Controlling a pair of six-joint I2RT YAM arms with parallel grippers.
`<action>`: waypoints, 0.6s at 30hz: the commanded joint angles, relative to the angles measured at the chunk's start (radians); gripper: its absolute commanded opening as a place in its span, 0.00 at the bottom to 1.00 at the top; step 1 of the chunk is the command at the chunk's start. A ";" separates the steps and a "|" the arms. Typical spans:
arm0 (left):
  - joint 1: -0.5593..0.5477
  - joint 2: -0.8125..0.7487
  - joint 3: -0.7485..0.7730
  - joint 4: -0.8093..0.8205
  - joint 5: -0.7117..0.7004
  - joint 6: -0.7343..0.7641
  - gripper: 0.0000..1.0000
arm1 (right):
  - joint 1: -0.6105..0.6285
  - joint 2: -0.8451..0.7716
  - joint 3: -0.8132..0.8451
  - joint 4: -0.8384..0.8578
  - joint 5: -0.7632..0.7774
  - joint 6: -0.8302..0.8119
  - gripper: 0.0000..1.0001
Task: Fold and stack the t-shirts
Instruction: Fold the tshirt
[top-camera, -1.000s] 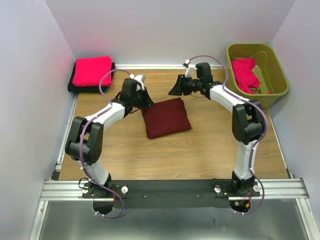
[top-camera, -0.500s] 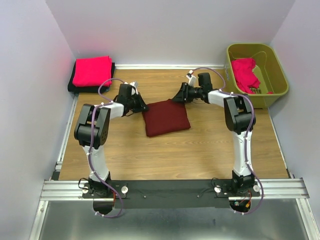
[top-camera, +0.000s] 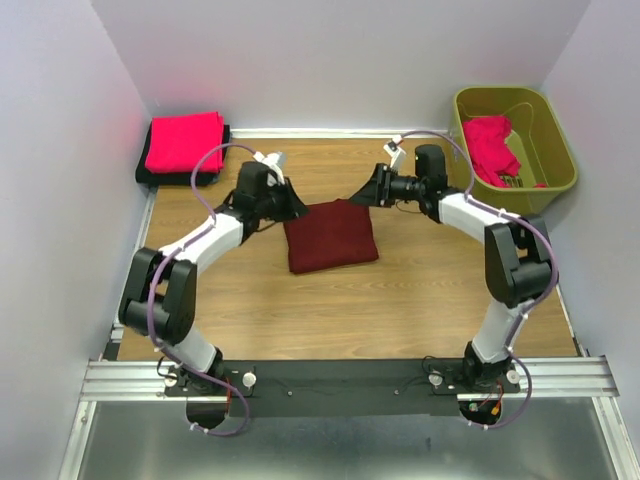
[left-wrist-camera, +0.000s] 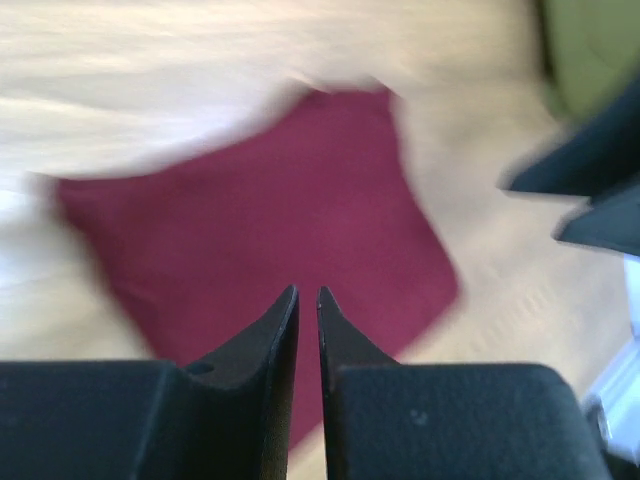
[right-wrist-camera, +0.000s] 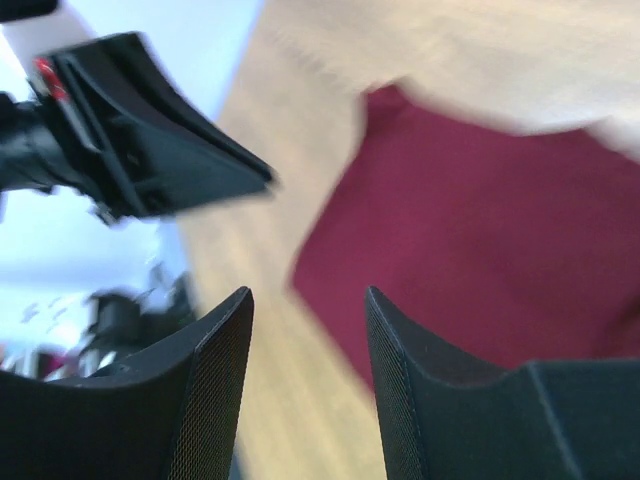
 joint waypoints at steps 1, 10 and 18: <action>-0.124 -0.048 -0.114 -0.042 -0.028 -0.018 0.20 | 0.030 -0.062 -0.186 0.256 -0.137 0.177 0.56; -0.136 0.009 -0.332 0.093 -0.111 -0.078 0.20 | 0.007 0.087 -0.389 0.295 -0.088 0.074 0.55; -0.061 -0.152 -0.406 0.021 -0.091 -0.077 0.20 | -0.062 -0.049 -0.423 0.118 -0.025 -0.015 0.56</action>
